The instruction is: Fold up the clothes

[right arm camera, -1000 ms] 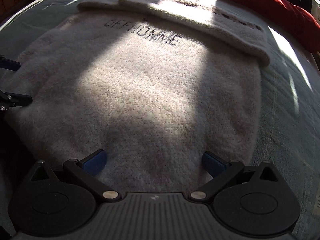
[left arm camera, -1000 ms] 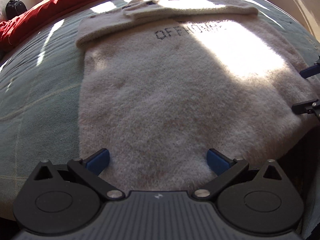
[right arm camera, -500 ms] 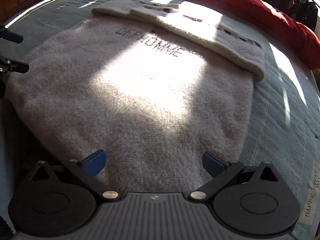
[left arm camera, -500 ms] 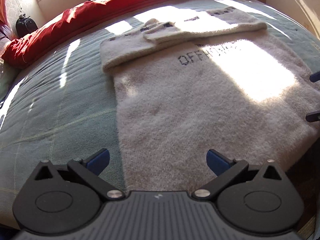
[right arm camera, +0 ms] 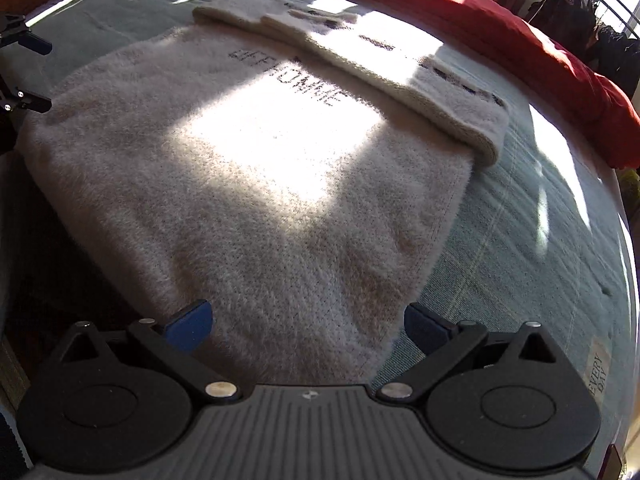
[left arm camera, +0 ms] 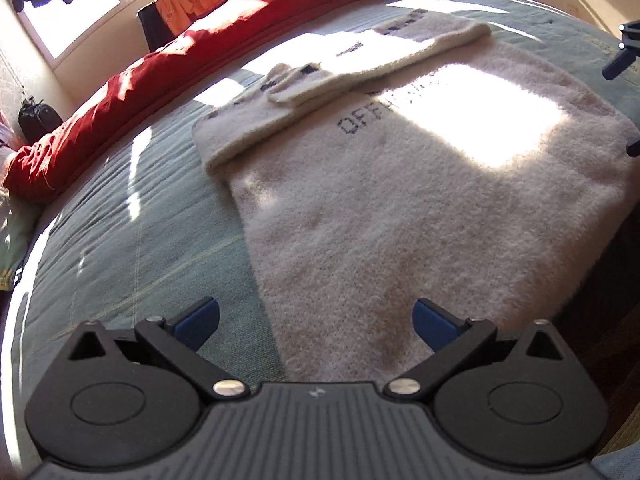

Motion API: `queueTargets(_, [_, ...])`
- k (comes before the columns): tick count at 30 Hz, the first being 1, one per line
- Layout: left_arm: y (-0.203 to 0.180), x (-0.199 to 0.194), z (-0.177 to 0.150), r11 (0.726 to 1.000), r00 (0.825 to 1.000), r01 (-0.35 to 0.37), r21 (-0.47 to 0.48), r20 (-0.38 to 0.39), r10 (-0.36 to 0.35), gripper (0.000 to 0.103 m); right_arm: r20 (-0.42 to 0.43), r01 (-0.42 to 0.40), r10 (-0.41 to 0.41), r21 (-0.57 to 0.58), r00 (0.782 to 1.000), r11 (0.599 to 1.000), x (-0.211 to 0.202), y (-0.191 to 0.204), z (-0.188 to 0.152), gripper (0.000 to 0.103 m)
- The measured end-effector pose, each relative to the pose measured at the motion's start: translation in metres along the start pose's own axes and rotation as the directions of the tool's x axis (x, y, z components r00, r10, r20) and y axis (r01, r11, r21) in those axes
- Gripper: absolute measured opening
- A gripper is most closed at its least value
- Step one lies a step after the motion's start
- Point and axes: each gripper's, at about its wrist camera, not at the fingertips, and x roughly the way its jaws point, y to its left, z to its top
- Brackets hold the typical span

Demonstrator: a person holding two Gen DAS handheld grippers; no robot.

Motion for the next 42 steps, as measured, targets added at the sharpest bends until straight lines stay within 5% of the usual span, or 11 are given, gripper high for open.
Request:
queueTargets(3, [-0.049,-0.009,0.007,0.966,0.993,0.001,0.258,0.112,-0.031,0.102,0.076,0.012,-0.001,-0.150,0.997,0.989,-0.002,0.030,0.013,0.103])
queueTargets(6, [-0.097,-0.007,-0.003,0.877,0.984,-0.013,0.480,0.162,-0.074,0.102,0.102,-0.028,0.053,-0.238,0.993,0.971,0.004,0.056,0.018,0.103])
queueTargets(14, [-0.163,0.023,-0.035,0.653,0.973,-0.158,0.740,0.230,-0.025,0.102,0.042,-0.065,0.085,-0.354,0.995,0.933,0.030,0.099,0.022,0.103])
queueTargets(18, [-0.166,0.040,-0.037,0.634,0.976,-0.179,0.752,0.219,0.016,0.102,0.042,-0.090,0.106,-0.283,0.993,0.955,0.025,0.087,0.030,0.103])
queueTargets(24, [-0.148,0.025,-0.028,0.670,0.958,-0.228,0.707,0.287,0.024,0.103,0.050,-0.031,0.050,-0.319,0.997,0.947,0.005,0.055,0.031,0.103])
queueTargets(31, [-0.129,0.016,-0.022,0.708,0.945,-0.270,0.652,0.322,0.064,0.103,0.047,0.075,-0.058,-0.556,0.997,0.828,-0.012,0.045,0.015,0.103])
queueTargets(33, [-0.130,0.022,-0.027,0.694,0.955,-0.254,0.674,0.289,0.069,0.103,0.046,0.083,-0.069,-0.608,0.997,0.789,-0.015,0.047,0.008,0.103])
queueTargets(36, [-0.135,0.025,-0.039,0.644,0.947,-0.278,0.712,0.315,0.059,0.103,0.047,0.094,-0.085,-0.682,0.995,0.725,-0.019,0.050,-0.002,0.103])
queueTargets(42, [-0.131,0.010,-0.020,0.735,0.913,-0.327,0.595,0.398,0.084,0.103,0.057,0.047,-0.002,-0.802,0.998,0.596,-0.006,0.104,-0.029,0.103])
